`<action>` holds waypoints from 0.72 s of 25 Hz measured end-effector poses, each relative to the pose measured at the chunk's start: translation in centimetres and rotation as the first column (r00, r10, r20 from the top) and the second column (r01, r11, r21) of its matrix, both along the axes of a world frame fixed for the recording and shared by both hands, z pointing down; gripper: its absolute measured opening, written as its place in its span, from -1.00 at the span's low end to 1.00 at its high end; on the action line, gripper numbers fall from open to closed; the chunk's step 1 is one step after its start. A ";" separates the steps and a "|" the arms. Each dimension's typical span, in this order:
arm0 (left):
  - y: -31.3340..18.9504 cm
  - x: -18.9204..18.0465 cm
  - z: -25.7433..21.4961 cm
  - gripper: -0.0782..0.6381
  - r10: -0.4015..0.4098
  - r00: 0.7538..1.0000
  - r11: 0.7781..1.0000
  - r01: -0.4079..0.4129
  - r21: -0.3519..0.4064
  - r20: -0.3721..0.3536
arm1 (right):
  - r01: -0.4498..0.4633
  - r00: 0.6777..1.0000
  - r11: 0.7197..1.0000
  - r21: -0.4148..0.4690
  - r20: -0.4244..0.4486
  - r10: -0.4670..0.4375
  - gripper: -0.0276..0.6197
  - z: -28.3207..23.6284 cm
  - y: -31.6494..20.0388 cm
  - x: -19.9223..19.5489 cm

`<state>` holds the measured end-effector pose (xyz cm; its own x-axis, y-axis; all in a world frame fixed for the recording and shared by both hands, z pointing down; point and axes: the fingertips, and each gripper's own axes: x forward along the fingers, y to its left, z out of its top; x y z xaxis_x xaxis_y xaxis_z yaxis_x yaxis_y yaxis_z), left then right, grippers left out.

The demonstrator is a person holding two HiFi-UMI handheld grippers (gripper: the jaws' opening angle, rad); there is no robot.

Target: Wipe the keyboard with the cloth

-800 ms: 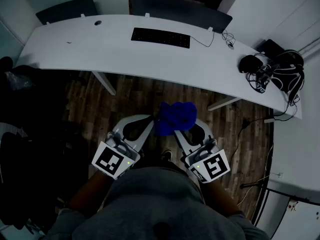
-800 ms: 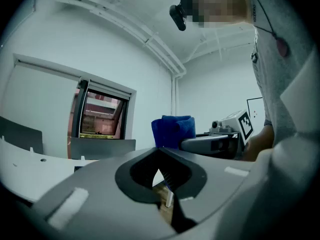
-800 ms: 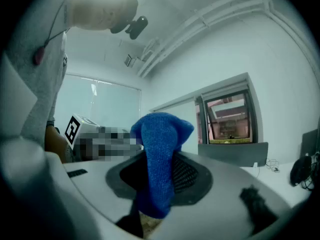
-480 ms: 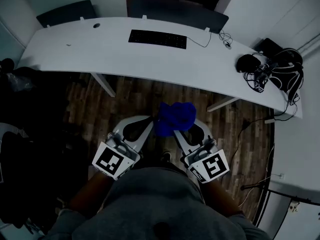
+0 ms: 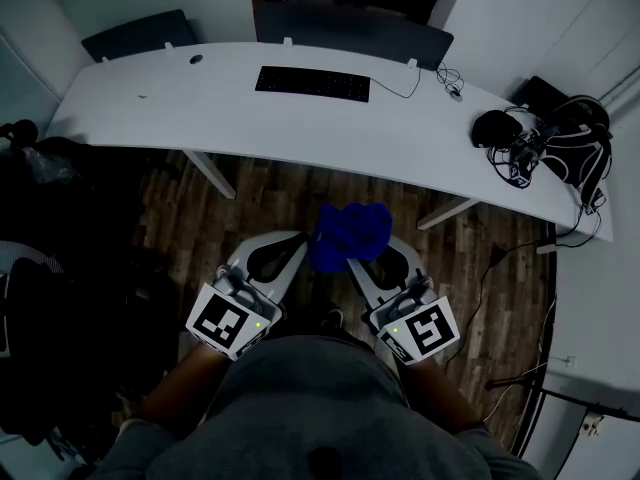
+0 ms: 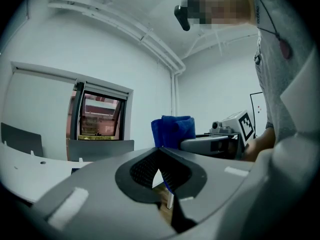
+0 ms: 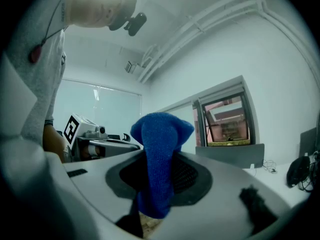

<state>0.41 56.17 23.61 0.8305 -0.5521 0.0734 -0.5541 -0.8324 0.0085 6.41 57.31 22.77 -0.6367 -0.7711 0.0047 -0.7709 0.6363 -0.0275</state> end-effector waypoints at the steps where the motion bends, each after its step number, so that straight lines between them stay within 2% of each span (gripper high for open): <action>1: 0.0 0.3 0.0 -0.76 -0.006 1.000 1.000 0.006 0.005 0.004 | 0.004 1.000 1.000 0.002 0.001 -0.004 -0.55 0.0 0.0 0.3; 8: 0.0 1.2 0.7 -0.76 -0.028 1.000 0.999 0.028 -0.016 0.005 | 0.026 1.000 1.000 -0.006 0.004 -0.026 -0.55 0.6 -0.6 1.3; 14: -2.6 0.0 1.6 -0.76 -0.025 1.000 1.000 0.025 -0.011 -0.003 | 0.029 0.999 1.000 -0.009 -0.013 -0.029 -0.55 1.3 -2.9 0.0; 18: -5.4 -1.4 1.8 -0.76 -0.013 1.000 0.999 0.013 -0.046 -0.011 | 0.015 1.000 1.000 -0.015 -0.021 -0.015 -0.55 1.5 -5.8 -1.4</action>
<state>-1.00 50.81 25.45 0.8241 -0.5593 0.0898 -0.5647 -0.8236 0.0528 5.01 51.50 24.26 -0.6478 -0.7613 0.0296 -0.7618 0.6474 -0.0207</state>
